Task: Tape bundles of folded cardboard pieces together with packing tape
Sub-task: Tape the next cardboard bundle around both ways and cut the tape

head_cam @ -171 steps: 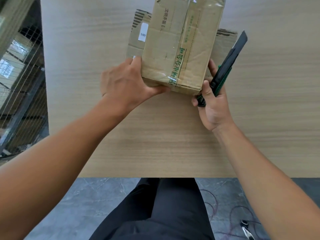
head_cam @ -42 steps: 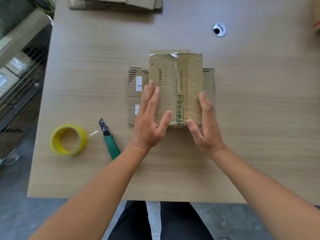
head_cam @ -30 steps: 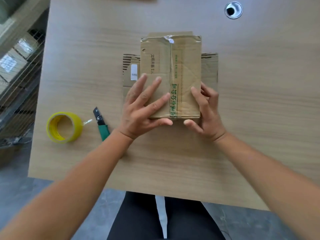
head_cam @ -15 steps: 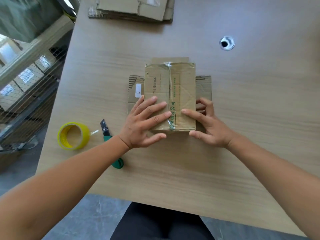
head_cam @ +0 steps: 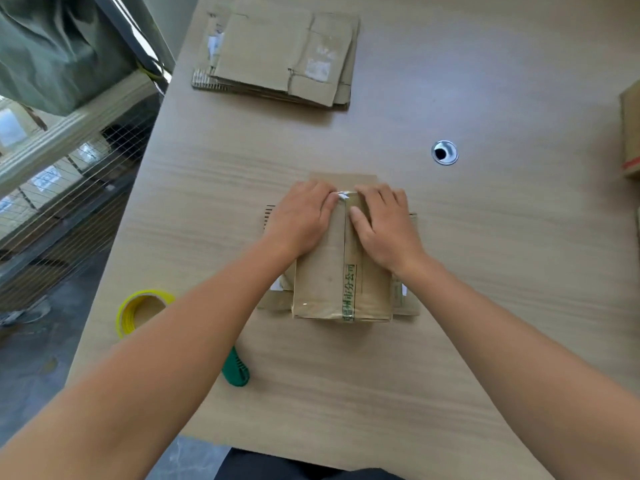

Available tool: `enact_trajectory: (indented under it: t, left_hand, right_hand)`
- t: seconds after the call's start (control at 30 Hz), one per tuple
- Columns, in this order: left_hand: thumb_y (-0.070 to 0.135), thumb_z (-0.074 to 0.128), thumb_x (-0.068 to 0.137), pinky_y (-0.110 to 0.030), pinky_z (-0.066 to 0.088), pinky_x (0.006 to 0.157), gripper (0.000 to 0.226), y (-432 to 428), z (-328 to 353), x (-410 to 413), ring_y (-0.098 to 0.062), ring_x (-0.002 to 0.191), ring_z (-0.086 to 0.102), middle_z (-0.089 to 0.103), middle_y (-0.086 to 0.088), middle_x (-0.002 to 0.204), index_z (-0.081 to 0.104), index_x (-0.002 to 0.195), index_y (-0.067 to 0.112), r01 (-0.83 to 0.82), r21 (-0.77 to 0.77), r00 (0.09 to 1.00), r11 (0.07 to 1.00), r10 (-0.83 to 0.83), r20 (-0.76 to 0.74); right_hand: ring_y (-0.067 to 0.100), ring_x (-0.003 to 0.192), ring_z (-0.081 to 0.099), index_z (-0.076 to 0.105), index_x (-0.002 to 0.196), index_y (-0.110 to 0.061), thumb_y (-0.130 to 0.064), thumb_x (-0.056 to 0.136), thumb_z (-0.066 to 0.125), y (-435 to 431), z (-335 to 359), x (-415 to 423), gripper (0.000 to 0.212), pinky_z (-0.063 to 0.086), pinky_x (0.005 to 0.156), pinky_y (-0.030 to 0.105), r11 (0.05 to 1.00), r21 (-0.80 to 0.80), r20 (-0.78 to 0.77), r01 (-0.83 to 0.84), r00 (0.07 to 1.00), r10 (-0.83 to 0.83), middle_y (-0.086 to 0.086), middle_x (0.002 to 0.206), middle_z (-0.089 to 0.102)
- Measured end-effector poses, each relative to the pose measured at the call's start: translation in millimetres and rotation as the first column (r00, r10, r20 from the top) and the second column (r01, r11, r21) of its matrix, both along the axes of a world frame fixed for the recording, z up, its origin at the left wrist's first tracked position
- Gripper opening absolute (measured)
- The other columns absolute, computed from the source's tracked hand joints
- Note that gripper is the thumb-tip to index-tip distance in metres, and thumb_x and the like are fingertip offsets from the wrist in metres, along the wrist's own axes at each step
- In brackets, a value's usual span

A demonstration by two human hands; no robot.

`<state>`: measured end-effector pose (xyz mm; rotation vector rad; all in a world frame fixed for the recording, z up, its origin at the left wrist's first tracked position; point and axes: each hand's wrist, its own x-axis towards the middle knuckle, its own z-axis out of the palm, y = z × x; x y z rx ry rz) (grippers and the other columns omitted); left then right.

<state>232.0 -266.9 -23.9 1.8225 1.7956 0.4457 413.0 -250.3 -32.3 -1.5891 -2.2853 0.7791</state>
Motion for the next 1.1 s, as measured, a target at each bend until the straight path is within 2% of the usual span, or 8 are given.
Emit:
enact_trajectory:
  t: [0.27, 0.43, 0.53, 0.63, 0.73, 0.87, 1.0, 1.1]
  left_hand:
    - [0.043, 0.049, 0.102, -0.029, 0.044, 0.087, 0.031, 9, -6, 1, -0.013, 0.099, 0.057, 0.066, 0.004, 0.103, 0.072, 0.11, 0.024, -0.142, -0.003, 0.984, 0.99, 0.141, 0.112]
    - [0.037, 0.051, 0.103, -0.034, 0.042, 0.104, 0.032, 12, -5, 4, -0.016, 0.118, 0.056, 0.066, 0.004, 0.123, 0.07, 0.126, 0.025, -0.115, -0.009, 0.98, 0.993, 0.115, 0.159]
    - [0.035, 0.049, 0.104, -0.04, 0.046, 0.094, 0.03, 4, -12, 4, -0.018, 0.102, 0.059, 0.067, 0.002, 0.106, 0.072, 0.116, 0.019, -0.09, 0.039, 0.986, 0.995, 0.084, 0.146]
    - [0.042, 0.045, 0.105, -0.041, 0.039, 0.111, 0.04, 3, -5, 7, -0.019, 0.125, 0.05, 0.055, -0.001, 0.135, 0.063, 0.133, 0.021, -0.148, -0.05, 0.974, 0.988, 0.155, 0.167]
    - [0.058, 0.032, 0.102, -0.04, 0.021, 0.122, 0.06, -5, 5, 1, -0.023, 0.147, 0.029, 0.035, -0.005, 0.158, 0.039, 0.153, 0.026, -0.423, -0.29, 0.841, 0.858, 0.491, 0.228]
    - [0.077, 0.018, 0.094, -0.041, 0.052, 0.089, 0.076, -37, 30, 3, -0.02, 0.115, 0.062, 0.066, -0.001, 0.129, 0.066, 0.123, 0.025, -0.326, -0.738, 0.618, 0.591, 0.724, 0.306]
    - [0.072, 0.024, 0.097, -0.043, 0.052, 0.099, 0.068, -46, 63, 11, -0.019, 0.117, 0.063, 0.069, 0.0, 0.125, 0.065, 0.127, 0.027, -0.372, -0.588, 0.487, 0.719, 0.69, 0.535]
    - [0.063, 0.039, 0.096, -0.03, 0.054, 0.082, 0.052, -49, 93, 11, -0.012, 0.105, 0.066, 0.07, 0.001, 0.118, 0.061, 0.118, 0.02, -0.419, -0.382, 0.379, 0.824, 0.541, 0.751]
  right_hand:
    - [0.015, 0.106, 0.05, 0.069, 0.112, -0.009, -0.019, 0.102, 0.057, 9, -3, -4, 0.019, 0.035, 0.096, 0.027, 0.985, -0.074, -0.246, 0.153, 0.955, -0.167, 0.003, 0.109, 0.062]
    - [0.021, 0.108, 0.055, 0.071, 0.106, -0.014, -0.023, 0.101, 0.06, 15, 3, -6, 0.015, 0.042, 0.098, 0.035, 0.973, -0.168, -0.266, 0.16, 0.943, -0.201, 0.002, 0.104, 0.062]
    - [0.019, 0.111, 0.054, 0.071, 0.108, -0.015, -0.024, 0.101, 0.061, 6, -3, -4, 0.015, 0.042, 0.103, 0.032, 0.974, -0.141, -0.307, 0.179, 0.927, -0.215, 0.001, 0.112, 0.054]
    - [0.02, 0.125, 0.048, 0.064, 0.128, -0.019, -0.033, 0.102, 0.056, 1, 3, -5, 0.03, 0.036, 0.114, 0.035, 0.926, -0.243, -0.28, 0.29, 0.893, -0.353, 0.004, 0.129, 0.04]
    - [0.026, 0.132, 0.044, 0.041, 0.148, -0.028, -0.054, 0.102, 0.038, -5, 16, 7, 0.053, 0.035, 0.113, 0.041, 0.766, -0.408, -0.073, 0.496, 0.819, -0.569, 0.009, 0.143, 0.039]
    - [0.023, 0.137, 0.048, 0.051, 0.144, -0.021, -0.06, 0.101, 0.033, -26, 36, 22, 0.06, 0.037, 0.114, 0.045, 0.592, -0.727, -0.115, 0.348, 0.789, -0.604, 0.0, 0.148, 0.052]
    - [0.022, 0.127, 0.055, 0.057, 0.133, -0.022, -0.062, 0.099, 0.043, -38, 77, 23, 0.054, 0.043, 0.108, 0.046, 0.679, -0.669, -0.367, 0.304, 0.659, -0.657, -0.001, 0.133, 0.062]
    - [0.02, 0.106, 0.057, 0.054, 0.116, -0.011, -0.069, 0.087, 0.048, -41, 113, 32, 0.064, 0.045, 0.1, 0.05, 0.765, -0.568, -0.555, 0.303, 0.546, -0.628, 0.002, 0.108, 0.061]
